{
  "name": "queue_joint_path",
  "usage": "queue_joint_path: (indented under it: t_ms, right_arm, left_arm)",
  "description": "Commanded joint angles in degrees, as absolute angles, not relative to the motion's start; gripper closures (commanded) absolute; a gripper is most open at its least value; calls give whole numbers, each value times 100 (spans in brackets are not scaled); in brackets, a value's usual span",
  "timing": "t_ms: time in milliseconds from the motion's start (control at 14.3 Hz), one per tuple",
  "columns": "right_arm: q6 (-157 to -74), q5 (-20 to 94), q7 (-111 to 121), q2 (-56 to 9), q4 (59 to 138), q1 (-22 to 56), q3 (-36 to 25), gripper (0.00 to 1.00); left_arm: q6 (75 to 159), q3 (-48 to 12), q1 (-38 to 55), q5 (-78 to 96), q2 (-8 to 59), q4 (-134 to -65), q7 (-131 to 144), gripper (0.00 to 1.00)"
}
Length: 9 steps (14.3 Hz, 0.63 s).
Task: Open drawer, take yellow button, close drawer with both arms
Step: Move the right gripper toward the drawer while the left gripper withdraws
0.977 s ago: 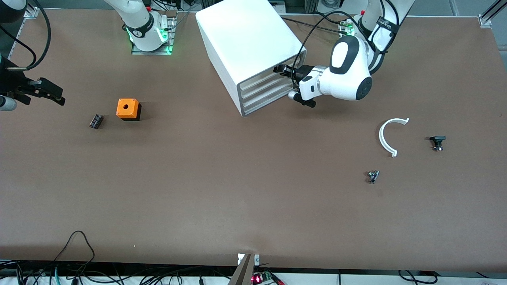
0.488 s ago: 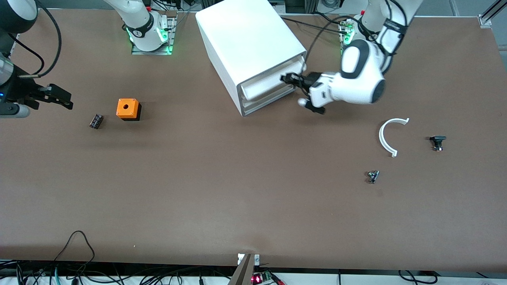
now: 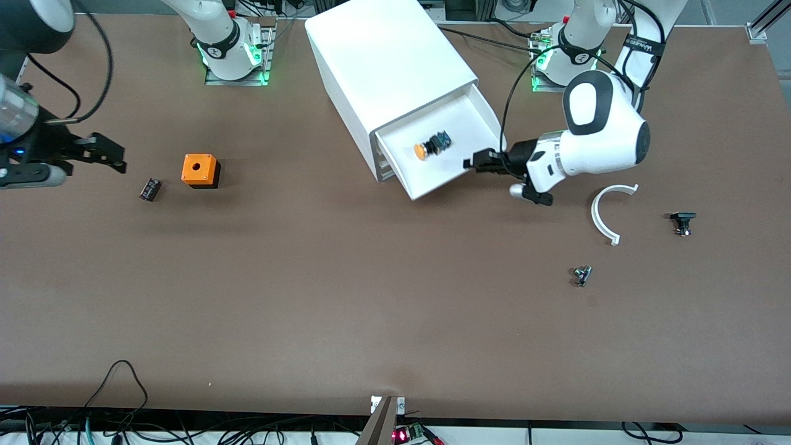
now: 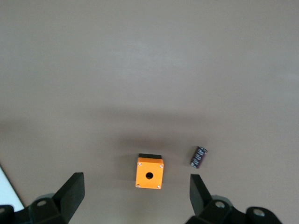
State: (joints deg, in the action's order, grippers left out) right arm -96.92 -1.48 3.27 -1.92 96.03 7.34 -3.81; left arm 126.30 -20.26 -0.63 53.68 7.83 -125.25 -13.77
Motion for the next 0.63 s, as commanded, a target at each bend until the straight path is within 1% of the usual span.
queue_joint_path:
  t_ms: [0, 140, 279, 349, 419, 558]
  right_arm:
    - [-9580, 9, 378, -263, 9475, 948, -71, 0]
    - [-9632, 52, 386, -351, 9475, 1238, -18, 0]
    - [-9659, 158, 404, -456, 9466, 1650, -9, 0]
    - [-9668, 245, 413, -518, 9422, 1861, 0, 0]
    - [-9659, 377, 500, -632, 9274, 2081, 9, 0]
    - [-9668, 474, 825, -930, 8914, 2651, 9, 0]
  left_arm:
    - [12700, -1856, -377, 4574, 291, -12394, -1204, 0]
    - [12700, -1417, -404, 4316, -7, -12279, -1195, 0]
    - [12665, -1266, -413, 4019, -201, -12208, -1195, 0]
    - [12639, -1109, -413, 3390, -307, -12138, -1187, 0]
    - [12491, -1029, -413, 2636, -395, -11911, -1178, 0]
    - [11921, -898, -413, 1596, -509, -11516, -1116, 0]
